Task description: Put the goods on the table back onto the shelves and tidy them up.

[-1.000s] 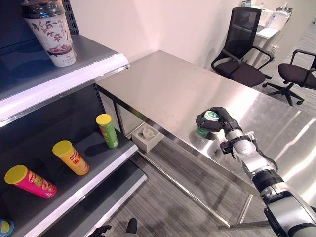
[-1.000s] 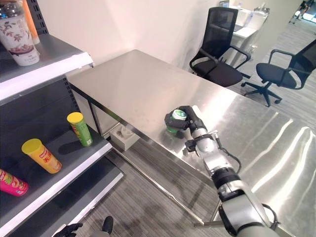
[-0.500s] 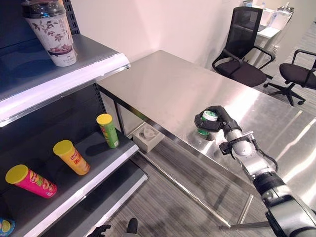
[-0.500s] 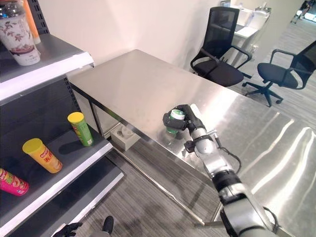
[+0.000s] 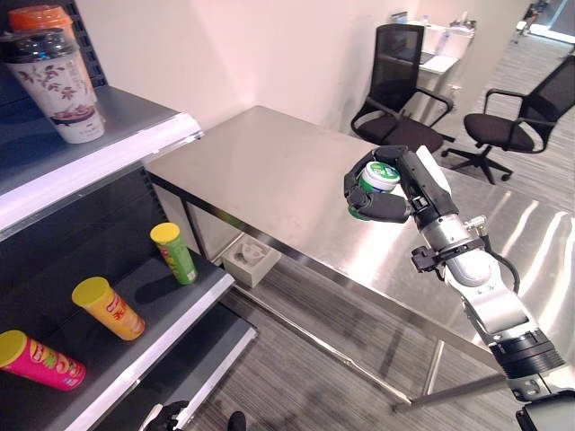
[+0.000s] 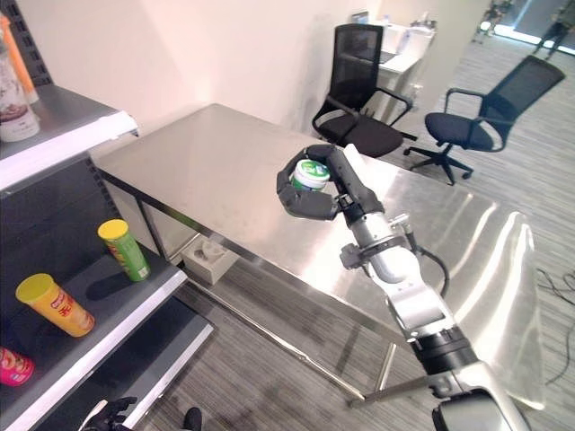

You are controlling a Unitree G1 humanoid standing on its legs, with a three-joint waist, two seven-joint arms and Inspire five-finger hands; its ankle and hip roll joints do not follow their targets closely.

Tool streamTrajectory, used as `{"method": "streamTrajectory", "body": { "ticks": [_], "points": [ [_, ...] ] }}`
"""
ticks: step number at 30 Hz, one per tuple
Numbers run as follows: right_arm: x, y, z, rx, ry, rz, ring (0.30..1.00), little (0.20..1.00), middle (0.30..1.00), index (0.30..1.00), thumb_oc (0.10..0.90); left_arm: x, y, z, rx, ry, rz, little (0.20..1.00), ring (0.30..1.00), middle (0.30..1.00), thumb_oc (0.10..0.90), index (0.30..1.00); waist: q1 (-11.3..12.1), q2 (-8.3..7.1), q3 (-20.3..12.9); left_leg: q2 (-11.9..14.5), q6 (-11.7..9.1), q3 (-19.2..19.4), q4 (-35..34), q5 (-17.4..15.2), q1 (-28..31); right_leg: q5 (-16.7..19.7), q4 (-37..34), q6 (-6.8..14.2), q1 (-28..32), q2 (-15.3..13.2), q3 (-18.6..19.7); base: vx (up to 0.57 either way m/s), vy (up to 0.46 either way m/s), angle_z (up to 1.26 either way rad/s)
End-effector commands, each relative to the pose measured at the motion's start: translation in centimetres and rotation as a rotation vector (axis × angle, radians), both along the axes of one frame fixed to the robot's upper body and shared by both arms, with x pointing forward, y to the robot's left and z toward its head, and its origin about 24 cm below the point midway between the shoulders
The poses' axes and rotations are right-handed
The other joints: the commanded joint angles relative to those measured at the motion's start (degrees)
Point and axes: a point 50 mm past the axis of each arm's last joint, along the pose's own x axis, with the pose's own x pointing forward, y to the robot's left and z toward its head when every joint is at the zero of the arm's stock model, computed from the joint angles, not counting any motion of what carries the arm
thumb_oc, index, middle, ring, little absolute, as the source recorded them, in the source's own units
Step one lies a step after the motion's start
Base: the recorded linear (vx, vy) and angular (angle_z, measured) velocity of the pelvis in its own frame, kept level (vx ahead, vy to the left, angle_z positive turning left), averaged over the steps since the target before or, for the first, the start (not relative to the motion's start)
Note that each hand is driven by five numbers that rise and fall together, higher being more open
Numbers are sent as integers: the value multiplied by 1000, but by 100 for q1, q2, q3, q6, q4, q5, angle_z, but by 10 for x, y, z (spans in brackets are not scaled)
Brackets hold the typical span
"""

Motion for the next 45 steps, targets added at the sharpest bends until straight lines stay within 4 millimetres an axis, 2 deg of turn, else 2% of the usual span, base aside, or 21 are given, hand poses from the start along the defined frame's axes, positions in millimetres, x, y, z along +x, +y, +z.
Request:
{"method": "streamTrajectory", "body": {
  "ticks": [1,4,5,7,8,10,11,12,15,17,21,22,25,26,29,30,32,33,37,41,45],
  "points": [
    [-17,16,63,43,-253,180,300,300,300,300,400,19,25,14,64,-76,71,900,900,900,800,900,233,78,-163,322,-29,-208,364,-579,-2,-568,1093,64,-221,-149,446,-104,-255,-48],
    [-27,38,67,48,-261,315,300,300,300,300,400,9,38,15,66,-69,202,900,900,900,800,900,197,197,-34,592,-141,-238,885,-594,-147,-852,1118,-142,-205,144,504,-134,-319,-28],
    [-33,54,67,33,-274,392,300,300,300,300,400,7,42,16,60,-75,274,900,900,900,800,900,206,298,46,774,-254,-350,921,-367,-300,-1015,990,-277,-97,406,525,-163,-282,-14],
    [-34,62,62,32,-261,420,300,300,300,300,400,1,42,14,46,-75,337,900,900,900,800,900,223,423,116,910,-456,-546,728,222,-418,-1042,813,-392,-36,645,491,-170,-254,-5],
    [-34,62,61,32,-261,421,300,300,300,300,400,1,42,14,46,-75,337,900,900,900,800,900,208,433,114,921,-465,-559,697,247,-412,-1036,798,-401,-29,662,478,-146,-154,12],
    [-30,63,53,4,-251,383,300,300,300,300,400,-6,35,9,25,-77,376,900,900,900,800,900,384,598,159,987,-755,-755,273,1440,-726,-936,429,-441,34,776,311,-160,-76,12],
    [-30,63,53,4,-251,382,300,300,300,300,400,-6,35,9,25,-77,375,900,900,900,800,900,359,607,145,987,-761,-787,244,1473,-743,-926,412,-445,34,788,280,-284,-31,14],
    [-32,53,51,-13,-275,325,300,300,300,300,400,-13,27,4,1,-79,392,900,900,900,800,900,481,589,277,954,-814,-389,164,1870,-1088,-811,226,-447,49,684,-9,-276,-48,29],
    [-30,36,40,-32,-248,230,300,300,300,300,400,-43,33,2,-4,-49,548,900,900,900,800,900,446,618,233,919,-734,109,334,1527,-1014,-598,3,-425,30,548,-418,-292,-28,102],
    [-29,34,39,-37,-246,210,300,300,300,300,400,-50,33,0,-9,-39,586,900,900,900,800,900,409,605,205,929,-701,180,450,1365,-893,-524,-67,-424,17,500,-473,-171,13,135],
    [-32,29,36,-42,-252,190,300,300,300,300,400,-60,23,-6,-17,12,576,900,900,900,800,900,148,564,-32,1186,-722,503,667,735,205,-330,-208,-365,-126,339,-653,-139,86,54],
    [-35,28,33,-43,-234,204,300,300,300,300,400,-53,22,-6,-2,24,502,900,900,900,800,900,-47,618,-163,1299,-791,573,586,717,626,-147,-162,-286,-278,206,-755,-176,277,80],
    [-37,26,29,-26,-206,222,300,300,300,300,400,-42,17,-6,11,32,377,900,900,900,800,900,-194,695,-253,1406,-869,557,439,811,836,-34,2,-196,-426,30,-891,-168,276,85],
    [-40,22,23,-7,-179,216,300,300,300,300,400,-30,16,-4,16,25,298,900,900,900,800,900,-301,755,-295,1482,-893,661,223,779,937,49,187,-105,-539,-185,-1039,-189,275,114],
    [-43,15,21,-4,-178,182,300,300,300,300,400,-19,13,-3,17,18,234,900,900,900,800,900,-398,773,-318,1472,-770,1024,83,370,883,112,453,-20,-634,-441,-1215,-149,287,101],
    [-47,6,19,-14,-187,134,300,300,300,300,400,-10,5,-4,1,4,168,900,900,900,800,900,-509,778,-283,1393,-628,1306,77,-105,758,242,670,56,-674,-761,-1304,-41,370,93],
    [-50,4,16,-17,-191,111,300,300,300,300,400,-10,1,-5,-8,11,144,900,900,900,800,900,-550,728,-292,1211,-528,1351,68,-376,740,347,801,153,-699,-991,-1297,-22,405,110],
    [-55,-2,11,-7,-197,53,300,300,300,300,400,-11,-5,-8,-17,24,118,900,900,900,800,900,-599,631,-269,871,-350,1317,61,-688,743,675,913,350,-684,-1375,-1298,-11,379,99],
    [-62,-7,3,6,-211,-24,300,300,300,300,400,-5,-2,-6,-4,23,91,900,900,900,800,900,-621,385,-235,343,-64,1320,110,-998,702,1308,817,508,-603,-1762,-1236,-8,318,12],
    [-68,-6,-6,-3,-197,-56,300,300,300,300,400,4,1,-2,17,5,55,900,900,900,800,900,-639,207,-244,-61,117,1209,243,-1243,596,1898,578,508,-496,-2001,-1256,-20,195,1],
    [-71,6,-7,-10,-201,-9,300,300,300,300,400,14,2,2,22,-24,14,900,900,900,800,900,-637,92,-282,-472,334,1077,301,-1490,604,2044,468,508,-426,-2196,-1228,1,238,8]
  ]
}}
